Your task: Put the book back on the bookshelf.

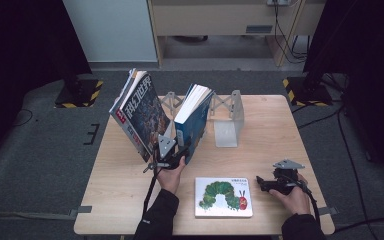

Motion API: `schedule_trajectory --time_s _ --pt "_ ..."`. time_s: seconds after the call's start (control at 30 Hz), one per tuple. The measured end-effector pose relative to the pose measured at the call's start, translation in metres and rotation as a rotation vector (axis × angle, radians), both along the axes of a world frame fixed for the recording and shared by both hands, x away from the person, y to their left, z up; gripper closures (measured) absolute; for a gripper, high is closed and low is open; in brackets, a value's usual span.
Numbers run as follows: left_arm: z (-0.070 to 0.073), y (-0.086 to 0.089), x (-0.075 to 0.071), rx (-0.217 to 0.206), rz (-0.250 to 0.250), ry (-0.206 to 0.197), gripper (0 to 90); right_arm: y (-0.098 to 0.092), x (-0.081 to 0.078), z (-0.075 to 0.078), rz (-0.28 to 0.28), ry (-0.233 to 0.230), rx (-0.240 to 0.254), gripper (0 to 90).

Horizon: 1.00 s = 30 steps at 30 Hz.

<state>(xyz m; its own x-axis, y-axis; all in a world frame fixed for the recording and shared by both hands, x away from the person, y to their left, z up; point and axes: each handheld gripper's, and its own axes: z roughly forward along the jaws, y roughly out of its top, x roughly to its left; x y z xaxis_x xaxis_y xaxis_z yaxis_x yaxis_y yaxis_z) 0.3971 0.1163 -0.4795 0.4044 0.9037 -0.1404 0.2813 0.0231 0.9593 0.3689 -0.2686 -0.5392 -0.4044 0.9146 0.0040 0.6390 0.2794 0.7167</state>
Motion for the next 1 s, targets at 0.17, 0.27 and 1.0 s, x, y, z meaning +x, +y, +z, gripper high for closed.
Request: schedule_trajectory --time_s 0.17,0.27,1.0 --pt "0.001 -0.003 0.000 -0.015 0.010 0.009 57.0 0.000 0.000 0.000 0.000 0.000 0.000 5.8" --pt "0.001 -0.009 0.002 -0.015 0.024 0.010 56.8 0.000 0.000 0.000 -0.001 0.002 0.001 5.8" --pt "-0.005 -0.015 0.005 0.017 -0.079 0.042 54.1 0.000 0.000 0.000 0.001 0.002 0.000 5.8"
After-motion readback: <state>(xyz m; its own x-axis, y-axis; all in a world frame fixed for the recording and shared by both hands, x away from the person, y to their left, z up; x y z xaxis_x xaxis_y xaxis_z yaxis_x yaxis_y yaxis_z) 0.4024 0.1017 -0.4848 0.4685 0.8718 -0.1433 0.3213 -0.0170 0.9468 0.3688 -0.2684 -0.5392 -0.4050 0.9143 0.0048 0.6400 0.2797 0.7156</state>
